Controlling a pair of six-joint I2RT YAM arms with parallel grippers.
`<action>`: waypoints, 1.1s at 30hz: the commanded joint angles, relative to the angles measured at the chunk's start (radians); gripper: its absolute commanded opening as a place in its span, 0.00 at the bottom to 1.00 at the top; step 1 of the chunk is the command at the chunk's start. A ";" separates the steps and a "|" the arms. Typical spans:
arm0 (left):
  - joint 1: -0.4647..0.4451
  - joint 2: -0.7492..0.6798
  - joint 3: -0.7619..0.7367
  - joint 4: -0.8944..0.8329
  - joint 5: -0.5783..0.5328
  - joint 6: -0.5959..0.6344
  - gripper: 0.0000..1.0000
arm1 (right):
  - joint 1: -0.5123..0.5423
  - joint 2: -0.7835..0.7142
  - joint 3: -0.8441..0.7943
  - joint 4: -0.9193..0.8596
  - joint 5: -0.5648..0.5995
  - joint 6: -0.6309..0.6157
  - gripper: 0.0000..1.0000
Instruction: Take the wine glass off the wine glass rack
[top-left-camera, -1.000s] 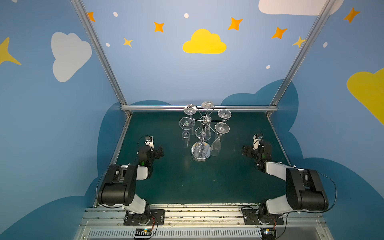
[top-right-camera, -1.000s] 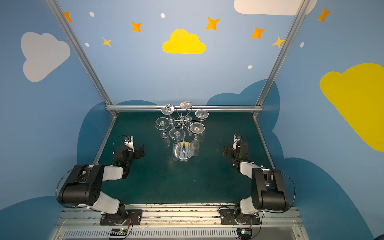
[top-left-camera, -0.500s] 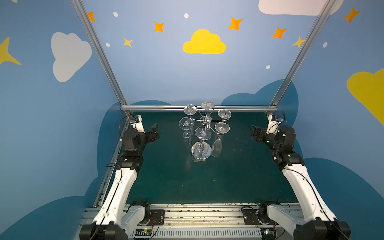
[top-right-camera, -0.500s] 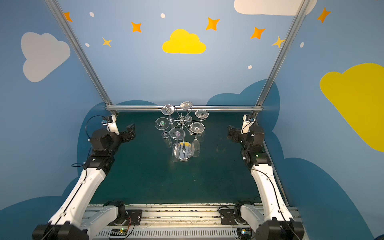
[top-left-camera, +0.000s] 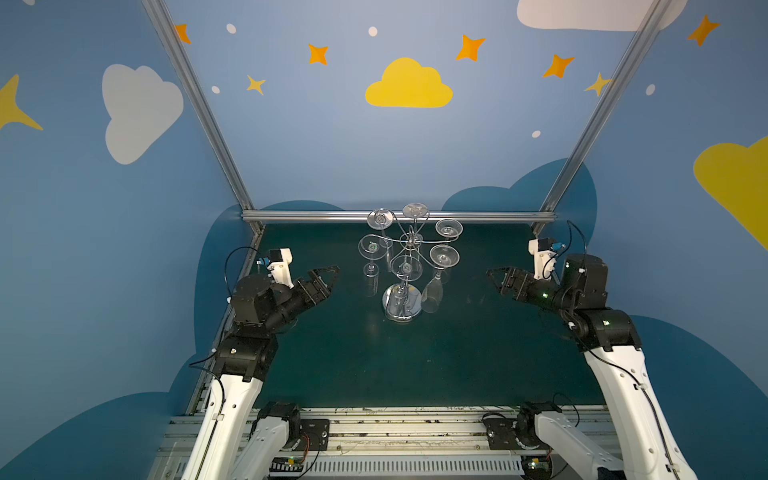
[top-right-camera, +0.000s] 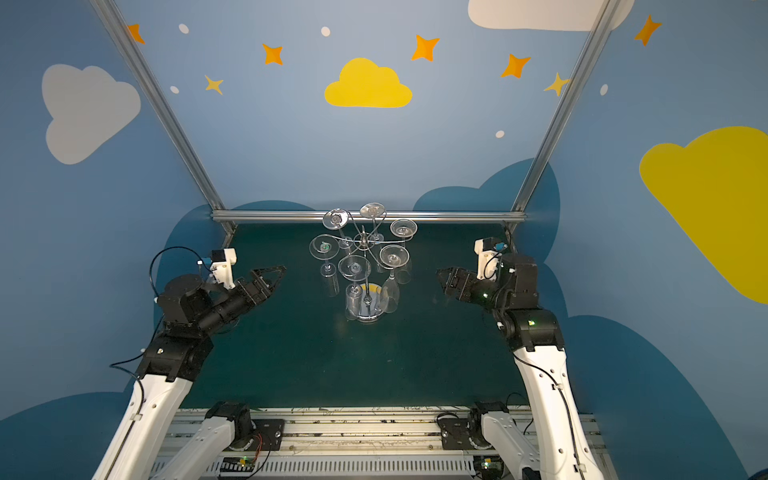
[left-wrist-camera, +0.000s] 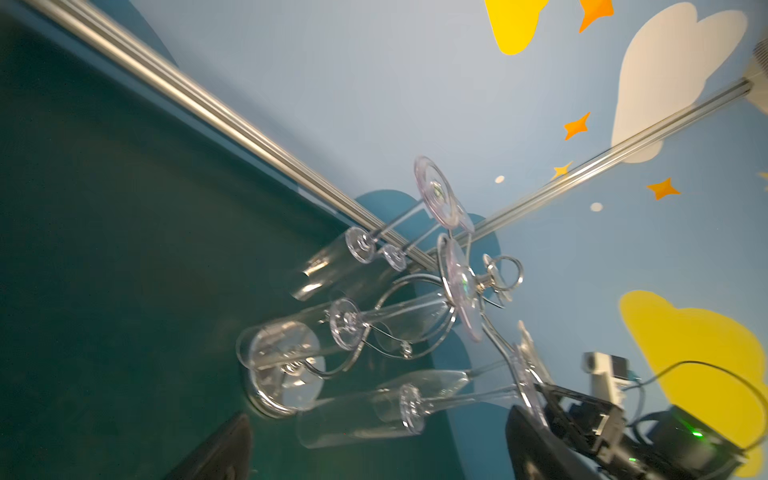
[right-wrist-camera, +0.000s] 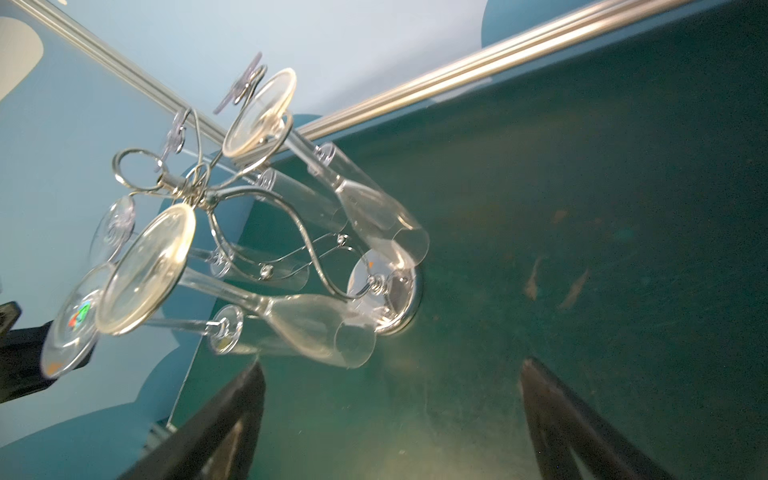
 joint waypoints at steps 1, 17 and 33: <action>-0.041 0.011 0.004 0.072 0.061 -0.137 0.94 | 0.037 -0.047 -0.011 -0.022 -0.023 0.052 0.94; -0.177 0.272 0.126 0.188 0.084 -0.195 0.69 | 0.155 -0.017 -0.020 -0.042 0.026 0.072 0.94; -0.178 0.332 0.125 0.268 0.020 -0.279 0.44 | 0.172 -0.065 -0.071 -0.050 0.104 0.097 0.94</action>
